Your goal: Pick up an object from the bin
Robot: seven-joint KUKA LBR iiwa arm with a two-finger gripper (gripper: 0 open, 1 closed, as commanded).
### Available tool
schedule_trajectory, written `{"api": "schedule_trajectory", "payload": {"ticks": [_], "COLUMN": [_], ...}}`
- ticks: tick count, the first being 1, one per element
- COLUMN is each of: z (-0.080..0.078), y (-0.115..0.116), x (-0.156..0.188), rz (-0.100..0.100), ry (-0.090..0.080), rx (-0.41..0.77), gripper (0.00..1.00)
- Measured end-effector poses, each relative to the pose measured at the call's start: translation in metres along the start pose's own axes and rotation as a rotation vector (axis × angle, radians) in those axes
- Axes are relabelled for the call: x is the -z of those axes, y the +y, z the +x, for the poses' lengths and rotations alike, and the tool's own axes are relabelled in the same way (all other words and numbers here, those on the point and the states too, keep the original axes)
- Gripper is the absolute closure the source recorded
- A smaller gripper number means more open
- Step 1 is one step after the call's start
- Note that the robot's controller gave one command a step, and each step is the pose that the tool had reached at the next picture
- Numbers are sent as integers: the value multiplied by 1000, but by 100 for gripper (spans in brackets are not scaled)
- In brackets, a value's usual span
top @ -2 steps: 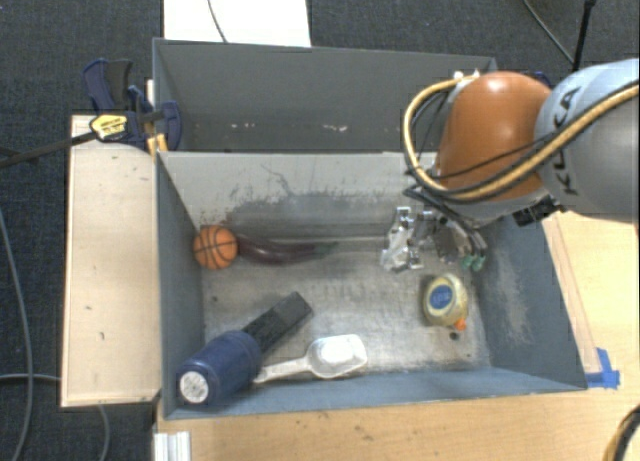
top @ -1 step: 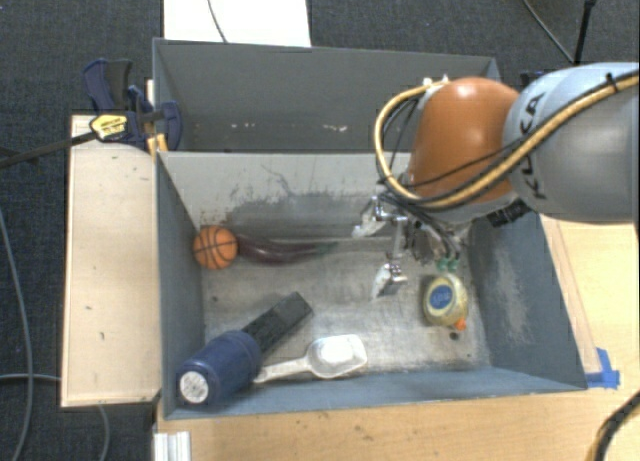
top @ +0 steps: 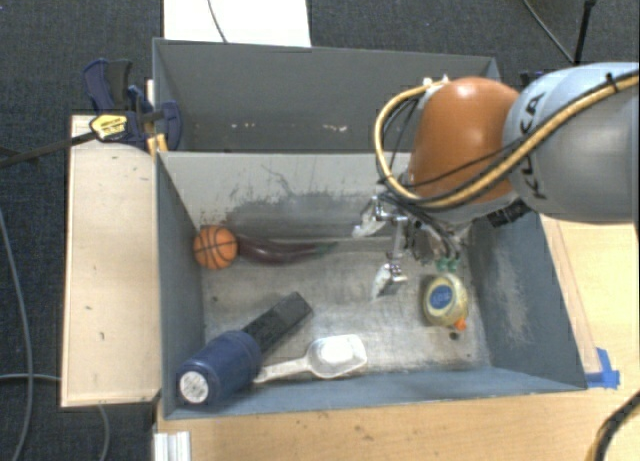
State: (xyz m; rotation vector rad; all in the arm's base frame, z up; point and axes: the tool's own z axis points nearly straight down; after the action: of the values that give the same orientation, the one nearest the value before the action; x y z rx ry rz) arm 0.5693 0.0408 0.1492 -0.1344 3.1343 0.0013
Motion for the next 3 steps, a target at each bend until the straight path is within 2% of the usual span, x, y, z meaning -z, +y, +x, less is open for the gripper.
{"api": "schedule_trajectory", "payload": {"ticks": [1,2,3], "z": [8,-9,-22], "y": [40,61,59], "x": [37,23,-48], "rz": [2,-2,0], "ry": [9,-13,-3], "rx": [20,88,148], "gripper": [0,0,0]}}
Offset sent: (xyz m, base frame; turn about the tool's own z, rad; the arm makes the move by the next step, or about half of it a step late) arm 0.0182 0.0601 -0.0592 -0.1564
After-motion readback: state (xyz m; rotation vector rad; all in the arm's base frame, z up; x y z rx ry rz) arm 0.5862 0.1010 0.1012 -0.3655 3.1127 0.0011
